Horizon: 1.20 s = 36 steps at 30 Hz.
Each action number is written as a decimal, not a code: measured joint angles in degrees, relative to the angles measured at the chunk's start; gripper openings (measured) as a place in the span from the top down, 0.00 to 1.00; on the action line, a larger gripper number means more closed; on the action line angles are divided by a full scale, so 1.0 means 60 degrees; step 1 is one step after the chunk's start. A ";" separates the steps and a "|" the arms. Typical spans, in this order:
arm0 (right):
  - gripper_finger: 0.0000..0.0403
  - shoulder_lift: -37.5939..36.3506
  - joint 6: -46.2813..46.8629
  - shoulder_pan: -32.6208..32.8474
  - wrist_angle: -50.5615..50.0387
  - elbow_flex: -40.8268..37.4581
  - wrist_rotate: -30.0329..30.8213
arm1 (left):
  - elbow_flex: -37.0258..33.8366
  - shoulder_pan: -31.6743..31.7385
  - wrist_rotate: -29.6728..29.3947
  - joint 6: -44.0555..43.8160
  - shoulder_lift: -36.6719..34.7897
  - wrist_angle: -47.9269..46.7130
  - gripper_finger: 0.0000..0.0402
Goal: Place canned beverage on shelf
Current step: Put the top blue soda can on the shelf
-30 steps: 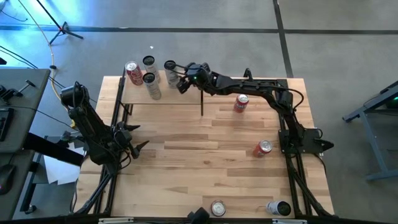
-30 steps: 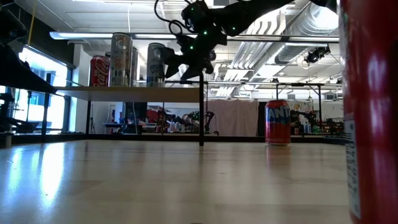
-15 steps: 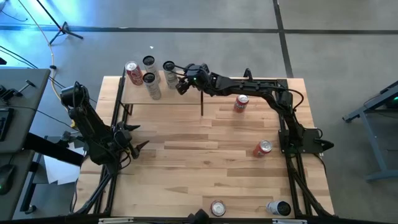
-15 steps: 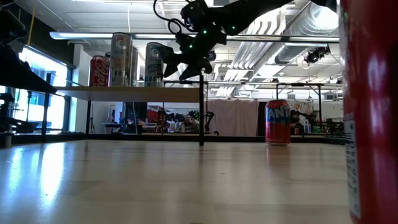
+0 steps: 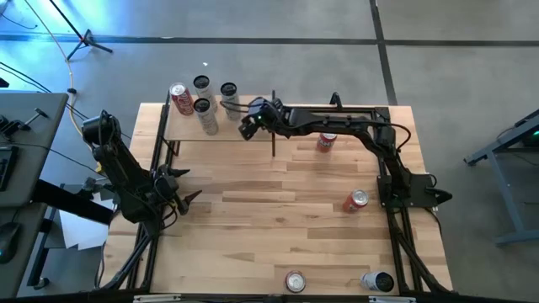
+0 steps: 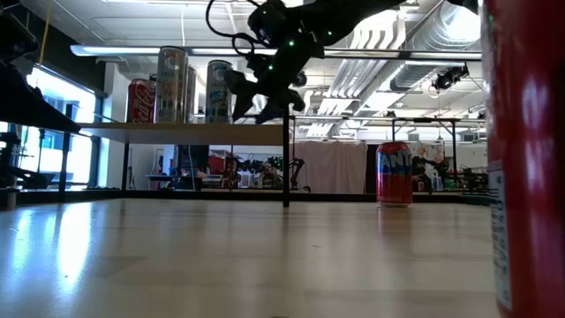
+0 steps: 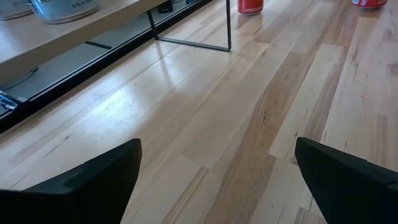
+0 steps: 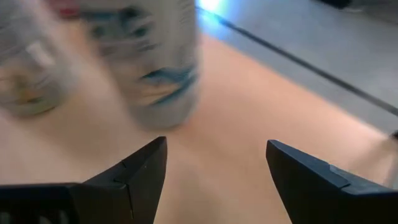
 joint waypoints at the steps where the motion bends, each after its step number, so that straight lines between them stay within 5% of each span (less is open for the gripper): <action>1: 0.35 0.0000 -0.0012 0.0055 -0.0002 0.0004 -0.0179 | 0.0000 0.0000 0.0000 0.0001 0.0000 -0.0002 0.00; 36: 0.35 0.0342 -0.0703 0.0102 0.1801 0.0004 -0.0759 | 0.0000 -0.0001 0.0000 -0.0006 -0.0003 0.0000 0.00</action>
